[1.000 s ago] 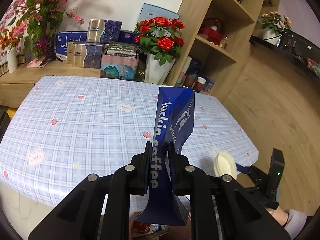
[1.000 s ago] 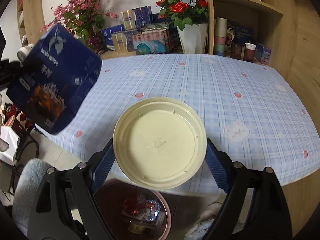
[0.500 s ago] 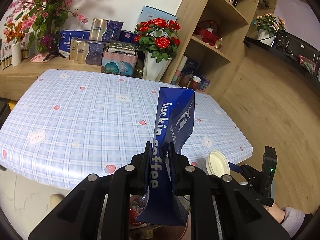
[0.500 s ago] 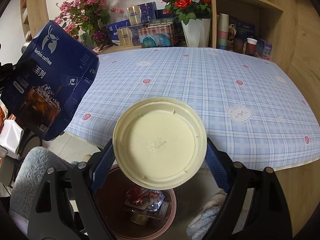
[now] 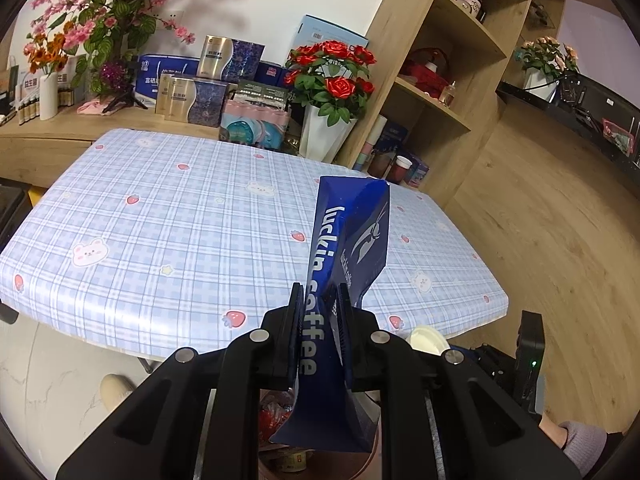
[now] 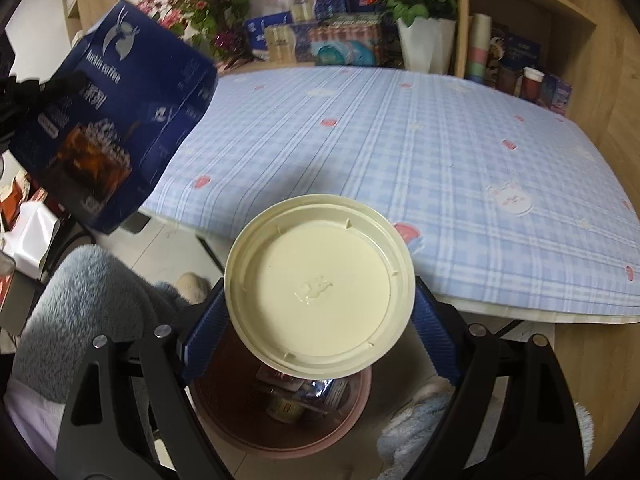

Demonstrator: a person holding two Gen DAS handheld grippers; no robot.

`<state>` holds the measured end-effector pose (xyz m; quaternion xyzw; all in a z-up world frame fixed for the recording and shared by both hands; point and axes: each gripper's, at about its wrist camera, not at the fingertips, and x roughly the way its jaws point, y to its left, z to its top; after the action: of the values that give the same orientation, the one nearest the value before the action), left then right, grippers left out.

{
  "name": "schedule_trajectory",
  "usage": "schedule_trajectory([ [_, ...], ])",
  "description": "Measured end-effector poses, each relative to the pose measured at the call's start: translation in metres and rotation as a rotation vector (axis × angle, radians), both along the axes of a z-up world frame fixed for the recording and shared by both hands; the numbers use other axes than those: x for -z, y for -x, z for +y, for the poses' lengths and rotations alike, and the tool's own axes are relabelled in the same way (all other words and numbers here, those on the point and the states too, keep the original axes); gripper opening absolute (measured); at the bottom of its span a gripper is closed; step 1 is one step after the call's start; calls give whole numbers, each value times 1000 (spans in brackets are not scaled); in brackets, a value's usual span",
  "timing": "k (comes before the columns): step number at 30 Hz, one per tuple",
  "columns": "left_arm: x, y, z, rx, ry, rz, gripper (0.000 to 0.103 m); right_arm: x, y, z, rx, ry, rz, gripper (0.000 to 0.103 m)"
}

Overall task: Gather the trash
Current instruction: 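Carry the lid and coffee bag over the brown bin with both tools, then open the right tool to drop the lid while the left tool releases the coffee bag into the bin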

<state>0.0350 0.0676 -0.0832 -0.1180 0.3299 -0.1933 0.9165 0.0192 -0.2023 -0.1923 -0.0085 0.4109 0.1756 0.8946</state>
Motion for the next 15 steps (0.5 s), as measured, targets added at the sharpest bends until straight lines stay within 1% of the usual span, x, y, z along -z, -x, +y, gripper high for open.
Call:
schedule_trajectory([
  [6, 6, -1, 0, -4, 8, 13, 16, 10, 2, 18, -65, 6, 37, 88],
  [7, 6, -1, 0, -4, 7, 15, 16, 10, 2, 19, -72, 5, 40, 90],
  [8, 7, -1, 0, -3, 6, 17, 16, 10, 3, 21, -81, -1, 47, 94],
  [9, 7, -1, 0, -4, 5, 19, 16, 10, 3, 21, -83, -6, 48, 95],
  [13, 8, 1, -1, -6, 1, 22, 16, 1, 2, 16, -52, -22, 30, 96],
  [15, 8, 2, -4, 4, -4, 21, 16, -8, 1, 9, -21, -28, -1, 96],
])
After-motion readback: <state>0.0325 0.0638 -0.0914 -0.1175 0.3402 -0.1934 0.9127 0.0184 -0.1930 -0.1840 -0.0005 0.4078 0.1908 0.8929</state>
